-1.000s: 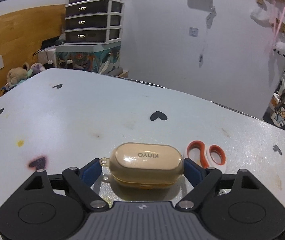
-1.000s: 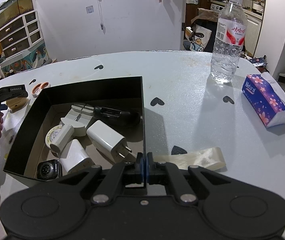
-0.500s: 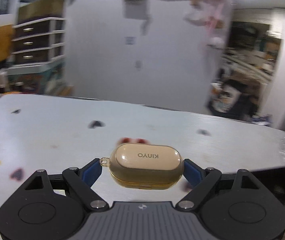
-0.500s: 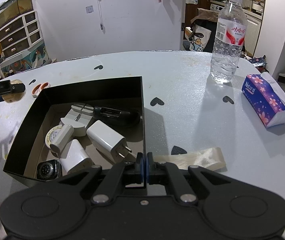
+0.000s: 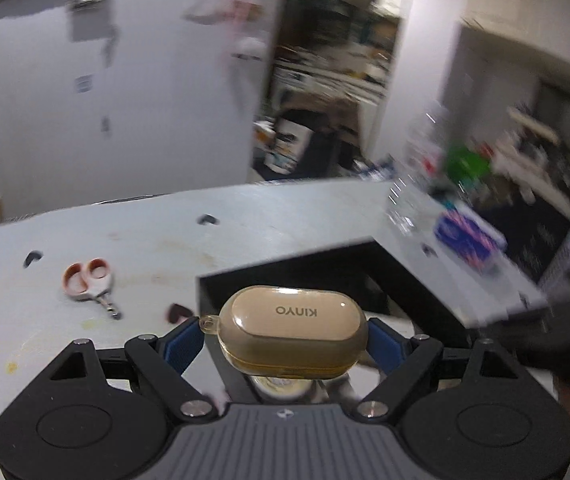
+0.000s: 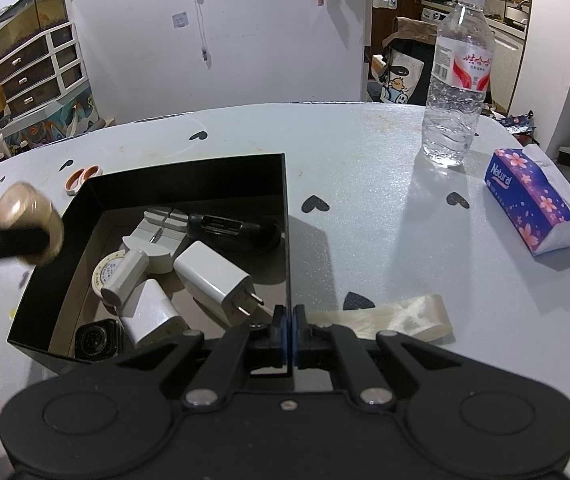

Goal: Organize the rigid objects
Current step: 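Carry the beige earbud case with the left gripper into the box and release, then move the left gripper back over the orange-handled scissors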

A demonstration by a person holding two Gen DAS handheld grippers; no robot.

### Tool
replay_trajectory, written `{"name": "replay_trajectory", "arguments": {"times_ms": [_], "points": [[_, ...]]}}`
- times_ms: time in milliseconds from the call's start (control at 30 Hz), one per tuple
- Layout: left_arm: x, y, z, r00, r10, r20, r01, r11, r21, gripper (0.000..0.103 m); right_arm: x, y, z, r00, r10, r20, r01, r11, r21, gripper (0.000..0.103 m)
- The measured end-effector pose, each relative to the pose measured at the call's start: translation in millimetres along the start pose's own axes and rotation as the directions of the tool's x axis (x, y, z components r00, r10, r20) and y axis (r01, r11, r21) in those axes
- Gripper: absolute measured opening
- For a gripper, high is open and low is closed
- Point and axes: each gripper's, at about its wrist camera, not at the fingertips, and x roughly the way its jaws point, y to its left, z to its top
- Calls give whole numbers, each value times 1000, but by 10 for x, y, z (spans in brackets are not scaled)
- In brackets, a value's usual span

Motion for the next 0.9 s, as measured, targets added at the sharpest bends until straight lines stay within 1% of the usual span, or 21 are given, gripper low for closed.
{"name": "replay_trajectory", "arguments": {"times_ms": [100,167,233,333,567,667,700,733,767,900], "points": [[13,-86,-80,999,-23,-32,26,993,119,87,0,-2,1,1000,1,0,-1,1000,0,3],[37,-108,-124,997,-41,-66,53,979,197,87,0,1,2,1000,0,0,0,1000,0,3],[54,-129,-168,994,-47,-97,70,964,257,87,0,0,0,1000,-1,0,1,1000,-1,3],[54,-132,-184,992,-48,-115,83,945,316,87,-6,7,-1,1000,-2,0,2,1000,-3,3],[88,-103,-142,988,-79,-136,124,925,360,87,-6,7,-2,1000,-1,0,1,1000,-3,3],[105,-77,-130,983,-101,-156,150,928,342,88,-5,8,-1,1000,-1,0,1,1000,-3,3],[104,-72,-129,982,-104,-154,152,930,336,90,-6,8,-2,1000,-2,0,2,1000,-3,3],[97,-75,-130,983,-104,-149,149,931,333,97,-7,8,-2,1000,-3,1,3,1000,-3,3],[82,-82,-133,985,-104,-141,145,932,332,100,-8,10,-2,1000,0,1,0,1000,-3,3],[51,-95,-119,984,-116,-133,154,933,326,100,-15,19,-6,1000,-3,1,3,1000,-5,3]]}}
